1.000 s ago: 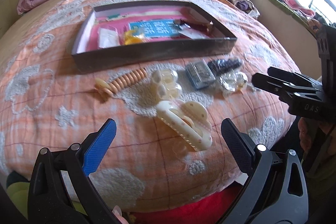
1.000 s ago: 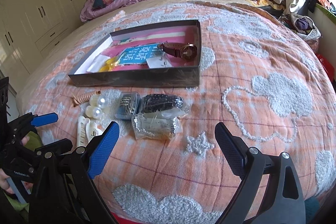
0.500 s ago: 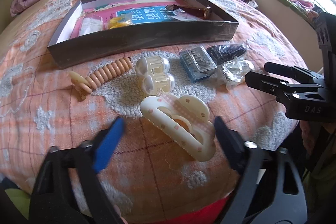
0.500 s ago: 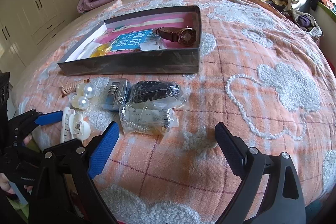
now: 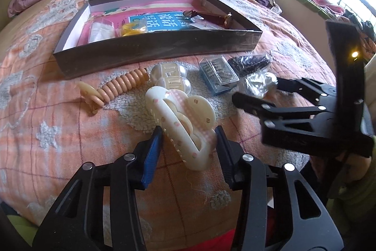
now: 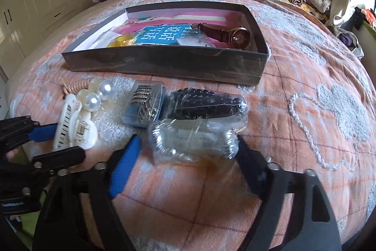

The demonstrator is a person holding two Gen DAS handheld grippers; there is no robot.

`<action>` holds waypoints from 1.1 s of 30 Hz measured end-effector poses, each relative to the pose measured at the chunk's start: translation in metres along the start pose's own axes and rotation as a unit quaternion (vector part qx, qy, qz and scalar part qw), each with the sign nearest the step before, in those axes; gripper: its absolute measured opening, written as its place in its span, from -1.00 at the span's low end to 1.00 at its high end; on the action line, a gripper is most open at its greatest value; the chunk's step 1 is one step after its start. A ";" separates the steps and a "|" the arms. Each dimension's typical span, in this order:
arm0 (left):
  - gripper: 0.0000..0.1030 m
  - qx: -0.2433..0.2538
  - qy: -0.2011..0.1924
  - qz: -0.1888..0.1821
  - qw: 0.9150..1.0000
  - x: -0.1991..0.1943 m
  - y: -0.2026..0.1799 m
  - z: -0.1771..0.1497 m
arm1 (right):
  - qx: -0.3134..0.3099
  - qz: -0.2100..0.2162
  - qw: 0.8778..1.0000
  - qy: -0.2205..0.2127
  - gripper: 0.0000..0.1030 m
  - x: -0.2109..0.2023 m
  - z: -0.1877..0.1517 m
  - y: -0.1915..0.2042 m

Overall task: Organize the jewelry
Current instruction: 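Grasp the cream hair claw with left tool while right tool grasps the clear bag, then carry the hair claw into the grey box with left tool while right tool carries the clear bag there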

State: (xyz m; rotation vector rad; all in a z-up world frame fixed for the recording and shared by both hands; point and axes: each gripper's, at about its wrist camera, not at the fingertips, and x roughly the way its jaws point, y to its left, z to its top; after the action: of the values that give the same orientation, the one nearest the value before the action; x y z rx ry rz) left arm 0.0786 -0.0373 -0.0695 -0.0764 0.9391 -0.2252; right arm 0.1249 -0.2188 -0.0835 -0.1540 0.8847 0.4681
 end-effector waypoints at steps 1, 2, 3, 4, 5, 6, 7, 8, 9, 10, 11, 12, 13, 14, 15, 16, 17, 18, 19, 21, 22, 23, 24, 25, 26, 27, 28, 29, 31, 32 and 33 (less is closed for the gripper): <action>-0.36 -0.002 -0.002 -0.001 1.000 -0.002 0.001 0.000 | 0.001 0.002 1.000 -0.002 0.38 0.000 0.000 -0.001; -0.37 -0.003 -0.003 -0.001 1.000 -0.003 0.002 0.000 | 0.004 0.005 1.000 -0.004 0.38 0.000 -0.001 -0.002; -0.38 -0.004 -0.005 -0.002 1.000 -0.005 0.002 0.000 | 0.007 0.008 1.000 -0.008 0.37 -0.003 -0.001 -0.003; -0.39 -0.005 -0.006 -0.002 1.000 -0.007 0.003 0.000 | 0.008 0.011 1.000 -0.010 0.36 -0.005 -0.002 -0.005; -0.39 -0.006 -0.008 -0.003 1.000 -0.009 0.004 0.001 | 0.011 0.013 1.000 -0.012 0.35 -0.007 -0.002 -0.006; -0.41 -0.007 -0.010 -0.003 1.000 -0.010 0.004 0.000 | 0.015 0.015 1.000 -0.015 0.34 -0.010 -0.003 -0.008; -0.41 -0.007 -0.012 -0.003 1.000 -0.013 0.005 0.000 | 0.019 0.016 1.000 -0.017 0.34 -0.013 -0.003 -0.010; -0.42 -0.008 -0.014 -0.004 1.000 -0.016 0.005 0.001 | 0.025 0.017 0.999 -0.021 0.34 -0.017 -0.004 -0.012; -0.42 -0.009 -0.017 -0.005 1.000 -0.020 0.006 0.001 | 0.029 0.018 0.999 -0.023 0.34 -0.020 -0.004 -0.014; -0.42 -0.011 -0.020 -0.005 1.000 -0.024 0.007 0.001 | 0.035 0.020 0.999 -0.028 0.34 -0.025 -0.004 -0.017; -0.42 -0.013 -0.023 -0.004 1.000 -0.027 0.008 0.001 | 0.040 0.021 0.998 -0.034 0.34 -0.030 -0.004 -0.020; -0.43 -0.015 -0.027 -0.004 1.000 -0.031 0.009 0.002 | 0.044 0.021 0.998 -0.041 0.34 -0.035 -0.003 -0.022; -0.43 -0.017 -0.031 -0.003 0.999 -0.034 0.011 0.003 | 0.049 0.021 0.998 -0.046 0.34 -0.039 -0.003 -0.023; -0.43 -0.019 -0.034 -0.002 0.999 -0.037 0.013 0.004 | 0.053 0.022 0.997 -0.051 0.34 -0.043 -0.002 -0.026; -0.43 -0.022 -0.037 0.000 0.999 -0.040 0.015 0.004 | 0.056 0.022 0.997 -0.055 0.34 -0.045 -0.001 -0.026; -0.43 -0.024 -0.040 0.000 0.999 -0.042 0.017 0.005 | 0.058 0.021 0.996 -0.060 0.34 -0.049 0.000 -0.027; -0.43 -0.028 -0.042 0.001 0.999 -0.044 0.020 0.006 | 0.057 0.022 0.996 -0.063 0.34 -0.051 0.000 -0.027; -0.43 -0.030 -0.044 0.002 0.999 -0.046 0.021 0.006 | 0.056 0.022 0.996 -0.065 0.34 -0.054 0.001 -0.027; -0.44 -0.033 -0.048 0.003 0.998 -0.049 0.024 0.006 | 0.056 0.022 0.996 -0.067 0.34 -0.056 0.001 -0.026; -0.44 -0.039 -0.055 0.006 0.998 -0.054 0.027 0.008 | 0.054 0.023 0.996 -0.072 0.34 -0.060 0.002 -0.024; -0.44 -0.042 -0.059 0.007 0.997 -0.057 0.029 0.009 | 0.054 0.023 0.995 -0.076 0.34 -0.063 0.003 -0.023; -0.44 -0.045 -0.063 0.007 0.997 -0.060 0.031 0.010 | 0.053 0.024 0.995 -0.078 0.34 -0.065 0.004 -0.022; -0.44 -0.046 -0.066 0.008 0.997 -0.062 0.033 0.011 | 0.051 0.026 0.995 -0.080 0.34 -0.066 0.004 -0.022; -0.44 -0.049 -0.071 0.011 0.996 -0.066 0.035 0.013 | 0.050 0.027 0.995 -0.084 0.34 -0.069 0.006 -0.020; -0.44 -0.051 -0.074 0.012 0.996 -0.068 0.037 0.014 | 0.049 0.028 0.995 -0.086 0.34 -0.071 0.006 -0.019; -0.44 -0.054 -0.078 0.013 0.995 -0.070 0.038 0.015 | 0.047 0.029 0.995 -0.087 0.34 -0.072 0.006 -0.018; -0.44 -0.057 -0.082 0.015 0.995 -0.073 0.041 0.016 | 0.045 0.032 0.994 -0.089 0.34 -0.074 0.007 -0.017; -0.44 -0.059 -0.084 0.016 0.995 -0.074 0.042 0.017 | 0.044 0.033 0.994 -0.091 0.34 -0.076 0.008 -0.016; -0.44 -0.064 -0.090 0.019 0.994 -0.078 0.047 0.019 | 0.040 0.037 0.994 -0.094 0.34 -0.079 0.010 -0.012; -0.44 -0.066 -0.092 0.020 0.993 -0.080 0.048 0.020 | 0.038 0.040 0.994 -0.096 0.34 -0.080 0.011 -0.010; -0.44 -0.069 -0.094 0.022 0.993 -0.081 0.050 0.021 | 0.036 0.042 0.994 -0.097 0.34 -0.080 0.012 -0.008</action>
State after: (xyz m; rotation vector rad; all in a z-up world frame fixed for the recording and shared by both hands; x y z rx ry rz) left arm 0.0573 0.0293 -0.0014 -0.2013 0.7659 -0.1104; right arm 0.0935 -0.2488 -0.0141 -0.0048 0.7172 0.5204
